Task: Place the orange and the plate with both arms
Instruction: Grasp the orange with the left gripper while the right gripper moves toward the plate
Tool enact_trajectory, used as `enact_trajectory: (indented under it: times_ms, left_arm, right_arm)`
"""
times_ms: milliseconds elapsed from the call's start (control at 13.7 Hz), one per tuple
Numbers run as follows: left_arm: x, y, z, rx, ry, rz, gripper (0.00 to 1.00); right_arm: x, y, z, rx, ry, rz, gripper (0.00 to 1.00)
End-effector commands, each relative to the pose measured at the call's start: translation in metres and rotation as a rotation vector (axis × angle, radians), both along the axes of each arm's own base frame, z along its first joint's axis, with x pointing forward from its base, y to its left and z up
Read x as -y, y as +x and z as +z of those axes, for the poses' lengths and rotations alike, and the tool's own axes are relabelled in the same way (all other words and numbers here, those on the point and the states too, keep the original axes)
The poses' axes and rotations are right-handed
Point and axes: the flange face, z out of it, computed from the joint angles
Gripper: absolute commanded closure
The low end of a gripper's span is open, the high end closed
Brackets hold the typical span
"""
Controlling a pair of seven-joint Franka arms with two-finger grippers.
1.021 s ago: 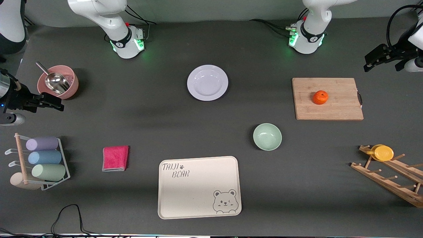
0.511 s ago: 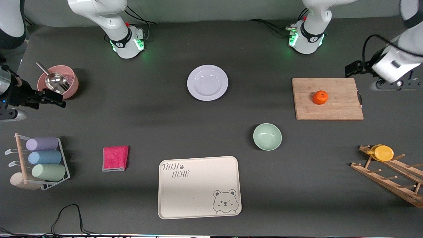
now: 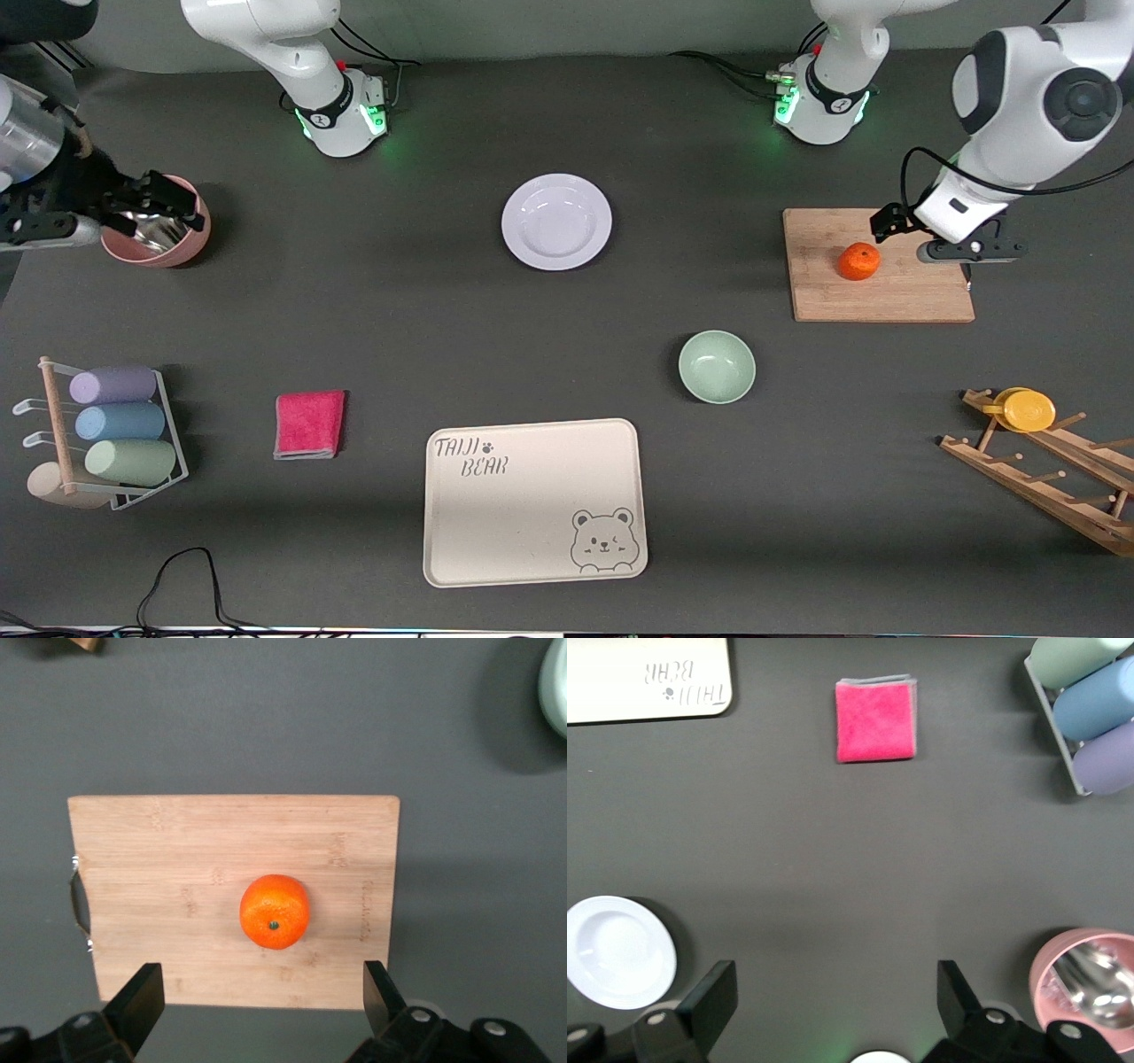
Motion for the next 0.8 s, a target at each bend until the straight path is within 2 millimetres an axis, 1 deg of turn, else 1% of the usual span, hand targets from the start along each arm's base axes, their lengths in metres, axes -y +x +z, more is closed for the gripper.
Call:
enact_trajectory:
  times_ms: [0, 146, 292, 438, 511, 584, 657, 730]
  left_arm:
    - [-0.004, -0.028, -0.039, 0.056, 0.013, -0.004, 0.00]
    - [-0.005, -0.039, -0.068, 0.063, 0.007, -0.007, 0.00]
    - [-0.009, -0.040, -0.090, 0.074, -0.003, 0.004, 0.00]
    - [-0.011, -0.041, -0.110, 0.070, -0.012, 0.005, 0.00]
    - [-0.012, -0.044, -0.119, 0.078, -0.015, 0.009, 0.00]
    - [-0.012, -0.047, -0.128, 0.084, -0.019, 0.011, 0.01]
    - [-0.012, -0.048, -0.136, 0.084, -0.023, 0.011, 0.01]
    - [-0.012, -0.049, -0.143, 0.074, -0.026, 0.012, 0.01]
  right_arm:
    - [-0.028, -0.034, 0.015, -0.012, 0.010, -0.054, 0.00]
    - [-0.059, -0.057, 0.024, -0.035, 0.003, -0.071, 0.00]
    - [-0.077, -0.081, 0.021, -0.036, 0.002, -0.071, 0.00]
    - [-0.083, -0.103, 0.011, -0.041, -0.003, -0.047, 0.00]
    - [-0.082, -0.113, 0.003, -0.051, -0.007, -0.043, 0.00]
    - [-0.083, -0.126, -0.004, -0.051, -0.011, -0.032, 0.00]
    - [-0.090, -0.135, -0.016, -0.067, -0.026, -0.016, 0.00]
    - [-0.094, -0.137, -0.021, -0.075, -0.035, -0.007, 0.00]
